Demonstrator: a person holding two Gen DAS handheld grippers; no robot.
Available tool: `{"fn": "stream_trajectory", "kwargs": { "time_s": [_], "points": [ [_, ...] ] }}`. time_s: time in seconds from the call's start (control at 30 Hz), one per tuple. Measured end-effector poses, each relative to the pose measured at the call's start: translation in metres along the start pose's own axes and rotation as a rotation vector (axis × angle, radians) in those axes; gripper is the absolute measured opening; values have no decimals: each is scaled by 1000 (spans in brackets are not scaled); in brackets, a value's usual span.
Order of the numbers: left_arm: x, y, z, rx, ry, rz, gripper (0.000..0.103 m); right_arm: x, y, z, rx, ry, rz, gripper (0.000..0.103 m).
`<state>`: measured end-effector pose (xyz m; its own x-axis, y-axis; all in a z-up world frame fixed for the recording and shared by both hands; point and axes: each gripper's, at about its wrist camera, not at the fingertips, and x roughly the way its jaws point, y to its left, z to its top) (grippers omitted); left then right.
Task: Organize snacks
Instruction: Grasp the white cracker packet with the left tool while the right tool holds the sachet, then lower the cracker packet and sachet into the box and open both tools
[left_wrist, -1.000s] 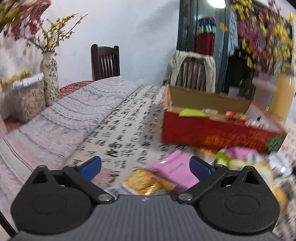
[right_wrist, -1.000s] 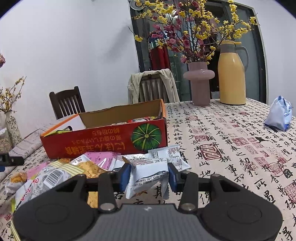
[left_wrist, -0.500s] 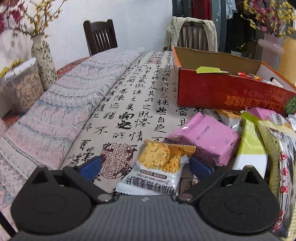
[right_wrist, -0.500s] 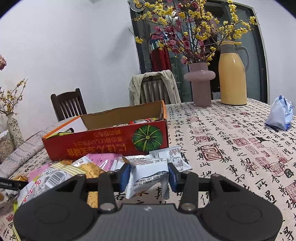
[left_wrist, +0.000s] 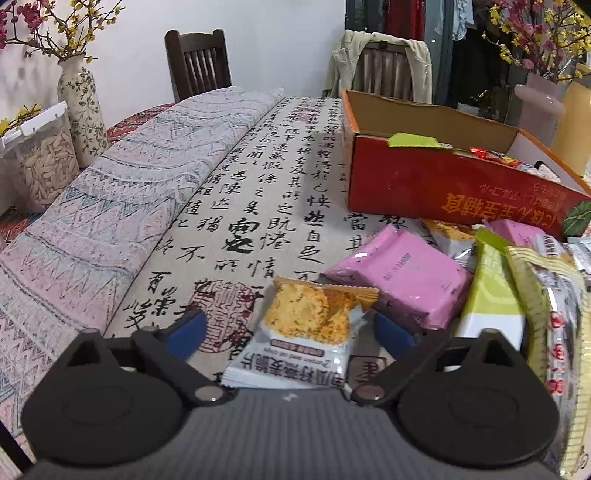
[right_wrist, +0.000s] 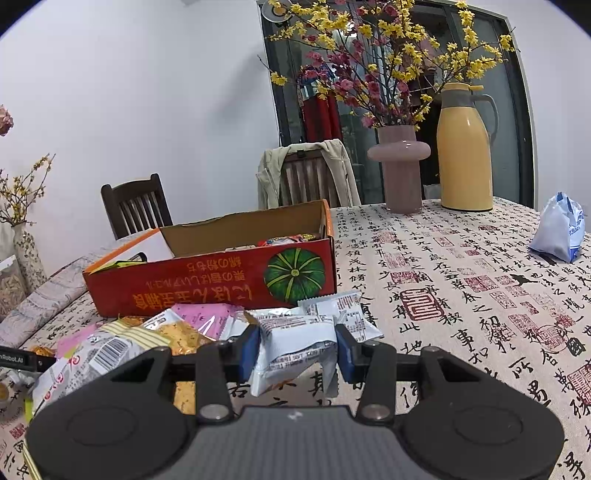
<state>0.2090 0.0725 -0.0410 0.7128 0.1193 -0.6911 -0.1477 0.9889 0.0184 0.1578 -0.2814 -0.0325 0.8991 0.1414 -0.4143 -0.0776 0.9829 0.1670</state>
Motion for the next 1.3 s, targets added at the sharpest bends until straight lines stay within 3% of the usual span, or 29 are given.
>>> {"fn": "stream_trajectory", "kwargs": {
  "time_s": [0.03,0.07,0.1,0.13,0.47,0.9,1.3],
  "points": [
    [-3,-1,0,4,-9,-7,73,0,0,0,-1,0,-1,42],
    [-5,-3,0,8,-16,-13,66,0,1,0,-2,-1,-2,43],
    [-8,-4,0,13,-21,-26,49,0,1,0,-3,-2,-2,42],
    [-10,-4,0,18,-27,-45,45,0,1,0,-5,-2,-3,42],
    [-41,-9,1,39,-141,-87,41,-6,8,3,-44,-11,-12,42],
    [-69,-47,58,56,-308,-165,41,-16,32,52,-103,-110,11,42],
    [-44,-71,118,-2,-327,-151,41,32,60,114,-183,-139,4,42]
  ]
}}
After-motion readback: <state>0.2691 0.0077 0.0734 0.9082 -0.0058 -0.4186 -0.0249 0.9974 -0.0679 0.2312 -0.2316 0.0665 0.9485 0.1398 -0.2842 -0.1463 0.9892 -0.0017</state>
